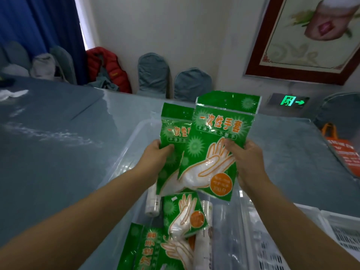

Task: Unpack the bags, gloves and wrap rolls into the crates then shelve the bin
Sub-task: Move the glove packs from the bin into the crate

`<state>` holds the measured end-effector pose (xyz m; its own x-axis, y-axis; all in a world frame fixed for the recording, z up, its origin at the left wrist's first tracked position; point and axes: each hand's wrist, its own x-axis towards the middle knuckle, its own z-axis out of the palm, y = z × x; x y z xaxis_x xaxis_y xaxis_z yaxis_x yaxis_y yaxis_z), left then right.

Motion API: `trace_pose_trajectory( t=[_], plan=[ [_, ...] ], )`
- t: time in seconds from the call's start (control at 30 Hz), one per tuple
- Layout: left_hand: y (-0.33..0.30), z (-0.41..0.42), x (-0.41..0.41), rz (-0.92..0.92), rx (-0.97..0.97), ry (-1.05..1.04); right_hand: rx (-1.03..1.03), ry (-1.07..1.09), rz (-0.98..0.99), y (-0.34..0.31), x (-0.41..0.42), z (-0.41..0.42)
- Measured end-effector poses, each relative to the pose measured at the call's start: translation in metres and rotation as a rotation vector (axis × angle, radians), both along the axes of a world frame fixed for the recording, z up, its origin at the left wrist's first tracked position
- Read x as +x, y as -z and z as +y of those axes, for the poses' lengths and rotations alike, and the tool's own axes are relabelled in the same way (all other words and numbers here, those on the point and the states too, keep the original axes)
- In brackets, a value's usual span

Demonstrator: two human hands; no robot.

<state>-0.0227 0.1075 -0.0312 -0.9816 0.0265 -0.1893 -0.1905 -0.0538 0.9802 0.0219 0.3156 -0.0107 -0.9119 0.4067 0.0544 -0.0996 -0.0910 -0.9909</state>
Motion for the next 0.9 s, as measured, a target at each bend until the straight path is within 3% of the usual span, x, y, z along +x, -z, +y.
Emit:
trace_pose_trajectory(
  t=[0.1,0.33,0.43,0.53,0.63,0.77,0.9],
  plan=[
    [-0.024,0.002,0.013,-0.029,0.191,0.034,-0.055,-0.095,-0.010,-0.008,0.003,-0.011],
    [-0.061,0.026,0.053,-0.013,0.353,0.197,-0.005,-0.147,0.093,-0.027,0.021,-0.014],
    [-0.069,0.042,0.069,0.110,0.212,0.249,0.037,-0.180,0.154,-0.036,0.032,-0.004],
    [-0.074,0.058,0.075,0.165,0.207,0.176,0.100,-0.149,0.169,-0.044,0.043,0.016],
    [-0.077,0.086,0.083,0.176,0.231,0.151,0.020,-0.172,-0.001,-0.052,0.058,0.052],
    [-0.075,0.143,0.098,0.200,0.191,0.180,-0.115,-0.395,-0.159,-0.050,0.087,0.108],
    [-0.065,0.212,0.114,0.218,0.100,0.164,-0.058,-0.255,-0.137,-0.040,0.112,0.169]
  ],
)
